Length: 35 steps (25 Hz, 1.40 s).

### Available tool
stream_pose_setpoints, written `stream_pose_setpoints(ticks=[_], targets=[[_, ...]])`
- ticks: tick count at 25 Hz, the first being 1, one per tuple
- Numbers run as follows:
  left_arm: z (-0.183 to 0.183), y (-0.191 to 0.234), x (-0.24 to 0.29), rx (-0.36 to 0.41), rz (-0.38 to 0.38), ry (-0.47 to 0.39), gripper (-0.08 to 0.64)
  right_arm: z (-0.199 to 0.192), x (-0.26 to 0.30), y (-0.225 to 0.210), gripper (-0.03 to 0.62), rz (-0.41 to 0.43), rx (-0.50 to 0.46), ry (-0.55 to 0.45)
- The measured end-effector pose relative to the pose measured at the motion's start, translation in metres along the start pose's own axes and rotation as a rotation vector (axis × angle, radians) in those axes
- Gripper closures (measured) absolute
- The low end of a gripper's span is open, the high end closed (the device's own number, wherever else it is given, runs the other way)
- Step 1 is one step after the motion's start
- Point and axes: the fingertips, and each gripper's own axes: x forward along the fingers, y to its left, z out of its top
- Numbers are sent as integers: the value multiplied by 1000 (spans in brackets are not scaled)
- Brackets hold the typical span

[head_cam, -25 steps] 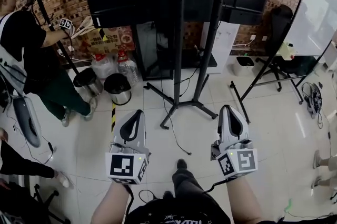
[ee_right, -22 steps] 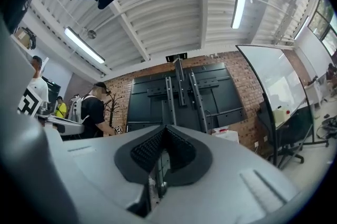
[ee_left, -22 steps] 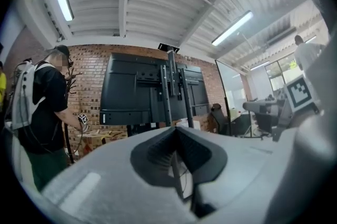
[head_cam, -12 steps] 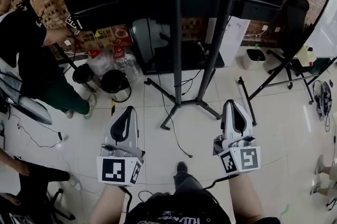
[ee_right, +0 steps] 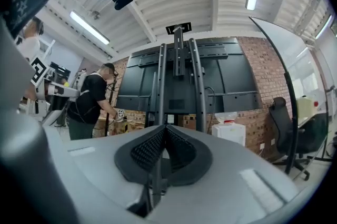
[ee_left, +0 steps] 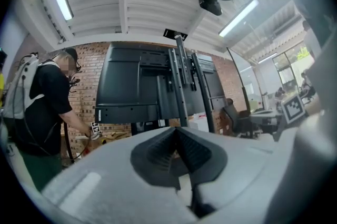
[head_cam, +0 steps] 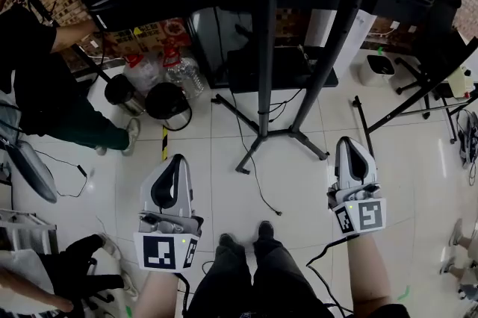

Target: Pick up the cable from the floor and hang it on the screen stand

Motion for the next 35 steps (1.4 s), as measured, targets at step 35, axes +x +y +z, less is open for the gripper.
stream_pose_setpoints(ticks=[35], targets=[[-542,-18,71,-23,-232,130,554,-552,-2,58,586,83,114,258]])
